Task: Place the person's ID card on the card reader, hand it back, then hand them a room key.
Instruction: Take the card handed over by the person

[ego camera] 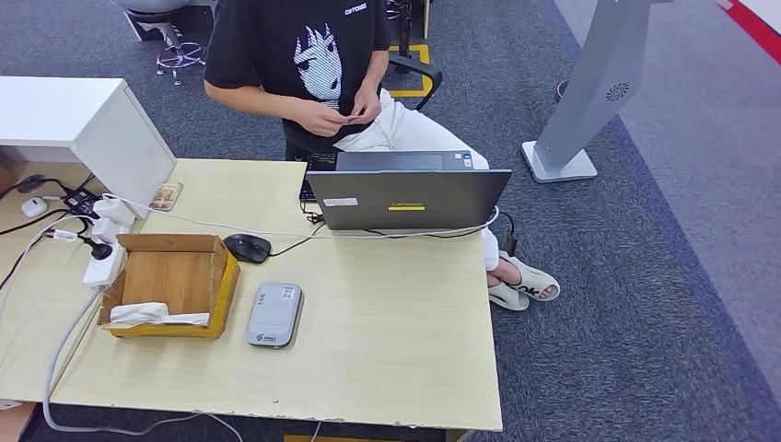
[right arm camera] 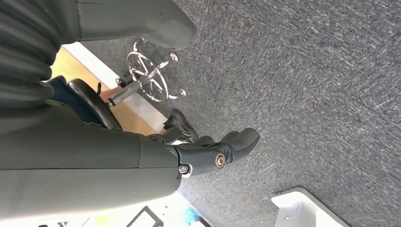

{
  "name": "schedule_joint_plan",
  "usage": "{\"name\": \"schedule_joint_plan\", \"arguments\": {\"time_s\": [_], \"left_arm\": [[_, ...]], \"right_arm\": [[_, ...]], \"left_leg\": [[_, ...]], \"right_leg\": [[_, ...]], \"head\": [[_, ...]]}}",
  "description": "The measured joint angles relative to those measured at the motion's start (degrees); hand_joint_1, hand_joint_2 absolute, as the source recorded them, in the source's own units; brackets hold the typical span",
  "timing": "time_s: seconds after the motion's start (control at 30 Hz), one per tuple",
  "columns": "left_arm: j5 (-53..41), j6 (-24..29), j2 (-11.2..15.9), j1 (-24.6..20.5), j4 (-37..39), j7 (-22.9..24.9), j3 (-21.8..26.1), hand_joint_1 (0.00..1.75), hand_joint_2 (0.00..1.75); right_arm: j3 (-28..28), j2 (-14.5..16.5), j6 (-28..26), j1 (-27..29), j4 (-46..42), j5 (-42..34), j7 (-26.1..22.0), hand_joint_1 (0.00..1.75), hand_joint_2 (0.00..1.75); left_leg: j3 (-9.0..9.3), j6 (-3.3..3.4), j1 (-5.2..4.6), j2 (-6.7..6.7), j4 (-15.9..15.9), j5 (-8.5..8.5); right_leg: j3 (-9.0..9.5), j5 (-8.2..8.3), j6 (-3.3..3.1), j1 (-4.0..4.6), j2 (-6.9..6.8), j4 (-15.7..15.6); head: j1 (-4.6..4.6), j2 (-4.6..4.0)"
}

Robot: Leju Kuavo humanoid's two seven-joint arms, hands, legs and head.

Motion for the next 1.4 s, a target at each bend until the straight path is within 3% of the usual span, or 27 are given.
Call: {"name": "schedule_joint_plan", "arguments": {"time_s": [1.4], "left_arm": [[0.3, 0.0, 0.0, 0.0, 0.5, 0.0, 0.0, 0.0, 1.75]], "right_arm": [[-0.1, 0.2, 0.0, 0.0, -0.2, 0.1, 0.0, 0.0, 1.75]], "left_leg": [[0.0, 0.0, 0.0, 0.0, 0.0, 0.0]], "right_leg": [[0.0, 0.0, 0.0, 0.0, 0.0, 0.0]], "head": [[0.01, 0.0]]}}
